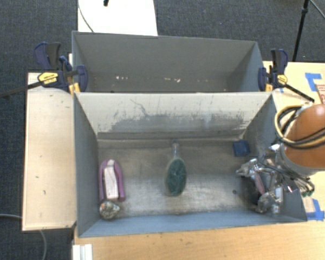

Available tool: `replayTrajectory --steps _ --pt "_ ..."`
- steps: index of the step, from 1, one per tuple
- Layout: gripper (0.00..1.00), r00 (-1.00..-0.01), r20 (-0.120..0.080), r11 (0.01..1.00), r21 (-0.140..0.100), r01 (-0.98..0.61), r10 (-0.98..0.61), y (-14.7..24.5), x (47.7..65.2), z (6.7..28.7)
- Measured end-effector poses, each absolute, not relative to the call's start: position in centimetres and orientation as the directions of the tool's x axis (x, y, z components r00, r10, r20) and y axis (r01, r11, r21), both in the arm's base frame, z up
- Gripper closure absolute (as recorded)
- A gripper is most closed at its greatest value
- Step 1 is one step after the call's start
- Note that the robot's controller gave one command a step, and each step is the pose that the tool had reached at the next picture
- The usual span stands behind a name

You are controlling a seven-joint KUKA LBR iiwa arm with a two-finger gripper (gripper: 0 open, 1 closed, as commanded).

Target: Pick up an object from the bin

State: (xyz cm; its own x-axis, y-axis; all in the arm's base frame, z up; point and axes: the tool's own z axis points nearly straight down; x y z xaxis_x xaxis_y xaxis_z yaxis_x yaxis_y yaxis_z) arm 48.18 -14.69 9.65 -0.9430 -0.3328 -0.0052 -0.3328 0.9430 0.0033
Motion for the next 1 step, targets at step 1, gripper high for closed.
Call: replayTrajectory --steps 1 --pt "0.0 -0.82 -0.011 0.82 0.008 -0.572 -0.572 -14.42 49.24 7.36"
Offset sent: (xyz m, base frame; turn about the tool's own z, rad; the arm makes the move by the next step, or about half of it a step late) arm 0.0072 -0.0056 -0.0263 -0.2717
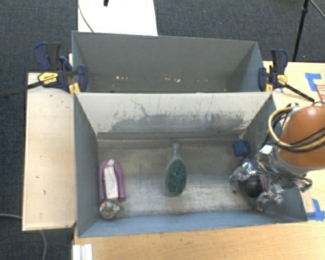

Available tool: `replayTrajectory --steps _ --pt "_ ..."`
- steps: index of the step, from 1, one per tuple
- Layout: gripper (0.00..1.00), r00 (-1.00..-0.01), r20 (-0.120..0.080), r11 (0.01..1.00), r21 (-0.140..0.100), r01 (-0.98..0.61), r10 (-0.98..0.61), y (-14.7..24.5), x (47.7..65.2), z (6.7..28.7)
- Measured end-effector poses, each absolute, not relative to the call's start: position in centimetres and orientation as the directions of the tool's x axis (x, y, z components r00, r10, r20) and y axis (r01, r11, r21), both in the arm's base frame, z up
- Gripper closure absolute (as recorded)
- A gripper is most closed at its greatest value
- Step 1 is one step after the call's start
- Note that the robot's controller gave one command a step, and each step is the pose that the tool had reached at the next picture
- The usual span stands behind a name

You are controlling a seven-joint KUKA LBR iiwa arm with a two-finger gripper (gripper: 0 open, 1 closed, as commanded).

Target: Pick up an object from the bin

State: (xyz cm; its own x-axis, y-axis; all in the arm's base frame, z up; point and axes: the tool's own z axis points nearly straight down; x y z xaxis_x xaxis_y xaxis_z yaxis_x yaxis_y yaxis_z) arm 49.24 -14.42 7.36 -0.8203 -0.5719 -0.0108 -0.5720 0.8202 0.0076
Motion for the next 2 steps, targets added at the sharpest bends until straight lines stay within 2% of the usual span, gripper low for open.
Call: replayTrajectory --steps 1,2 --pt "1.0 -0.82 -0.007 0.82 0.005 -0.572 -0.572 -14.72 49.1 7.21" --pt "0.0 -0.821 -0.021 0.822 0.001 -0.57 -0.57 -14.41 49.43 7.25"
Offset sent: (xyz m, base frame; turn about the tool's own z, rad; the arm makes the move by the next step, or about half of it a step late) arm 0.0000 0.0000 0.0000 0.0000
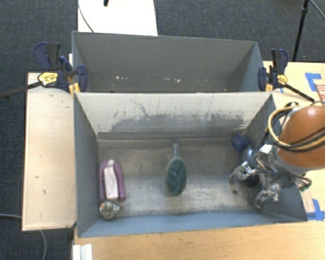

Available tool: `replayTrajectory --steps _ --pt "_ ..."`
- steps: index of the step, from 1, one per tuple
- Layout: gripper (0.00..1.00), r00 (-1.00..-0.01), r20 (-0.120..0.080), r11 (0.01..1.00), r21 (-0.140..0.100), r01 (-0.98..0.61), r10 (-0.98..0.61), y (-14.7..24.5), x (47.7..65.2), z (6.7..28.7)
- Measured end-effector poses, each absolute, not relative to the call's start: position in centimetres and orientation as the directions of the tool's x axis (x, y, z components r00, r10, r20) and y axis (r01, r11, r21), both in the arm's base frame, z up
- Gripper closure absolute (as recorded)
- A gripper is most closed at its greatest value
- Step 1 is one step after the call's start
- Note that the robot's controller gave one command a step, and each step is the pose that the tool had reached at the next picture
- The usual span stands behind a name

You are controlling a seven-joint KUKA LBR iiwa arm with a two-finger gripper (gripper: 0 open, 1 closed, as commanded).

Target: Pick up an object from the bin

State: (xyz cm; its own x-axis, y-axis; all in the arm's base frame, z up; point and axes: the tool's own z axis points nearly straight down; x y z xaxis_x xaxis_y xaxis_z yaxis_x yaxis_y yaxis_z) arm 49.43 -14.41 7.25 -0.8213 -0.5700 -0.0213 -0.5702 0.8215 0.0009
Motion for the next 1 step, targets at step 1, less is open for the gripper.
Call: replayTrajectory --steps 1 --pt "0.0 -0.497 -0.003 0.497 -0.003 -0.868 -0.868 -13.91 51.16 11.22"
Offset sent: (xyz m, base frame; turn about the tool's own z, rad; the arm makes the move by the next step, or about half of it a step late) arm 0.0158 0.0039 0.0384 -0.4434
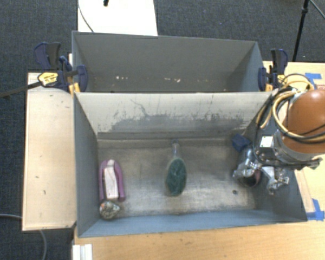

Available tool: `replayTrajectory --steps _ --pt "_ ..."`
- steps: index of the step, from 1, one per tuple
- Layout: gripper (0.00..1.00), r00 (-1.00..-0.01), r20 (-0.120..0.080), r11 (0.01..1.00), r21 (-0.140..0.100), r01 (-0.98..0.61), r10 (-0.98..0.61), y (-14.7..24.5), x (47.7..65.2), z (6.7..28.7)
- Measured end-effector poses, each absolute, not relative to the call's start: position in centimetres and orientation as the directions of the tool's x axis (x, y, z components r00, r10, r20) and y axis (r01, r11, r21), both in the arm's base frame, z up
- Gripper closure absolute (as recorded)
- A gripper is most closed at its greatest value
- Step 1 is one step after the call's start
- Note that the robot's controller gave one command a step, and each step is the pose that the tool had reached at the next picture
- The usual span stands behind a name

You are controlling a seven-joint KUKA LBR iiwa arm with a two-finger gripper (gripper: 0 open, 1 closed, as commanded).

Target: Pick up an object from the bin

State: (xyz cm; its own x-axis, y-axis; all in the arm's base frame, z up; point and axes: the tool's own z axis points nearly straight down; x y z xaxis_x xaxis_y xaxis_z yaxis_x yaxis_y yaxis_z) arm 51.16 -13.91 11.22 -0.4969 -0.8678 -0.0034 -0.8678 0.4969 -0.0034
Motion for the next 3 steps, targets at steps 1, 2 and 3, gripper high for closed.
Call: replayTrajectory --steps 1,2,3 --pt "0.0 -0.474 -0.009 0.474 -0.01 -0.88 -0.881 -5.5 55.5 21.3" --pt "0.0 -0.156 -0.001 0.156 -0.002 -0.988 -0.988 -11.5 58.3 17.3" --pt "0.0 0.29 -0.028 -0.29 -0.016 -0.957 -0.956 -11.2 58.5 7.4"
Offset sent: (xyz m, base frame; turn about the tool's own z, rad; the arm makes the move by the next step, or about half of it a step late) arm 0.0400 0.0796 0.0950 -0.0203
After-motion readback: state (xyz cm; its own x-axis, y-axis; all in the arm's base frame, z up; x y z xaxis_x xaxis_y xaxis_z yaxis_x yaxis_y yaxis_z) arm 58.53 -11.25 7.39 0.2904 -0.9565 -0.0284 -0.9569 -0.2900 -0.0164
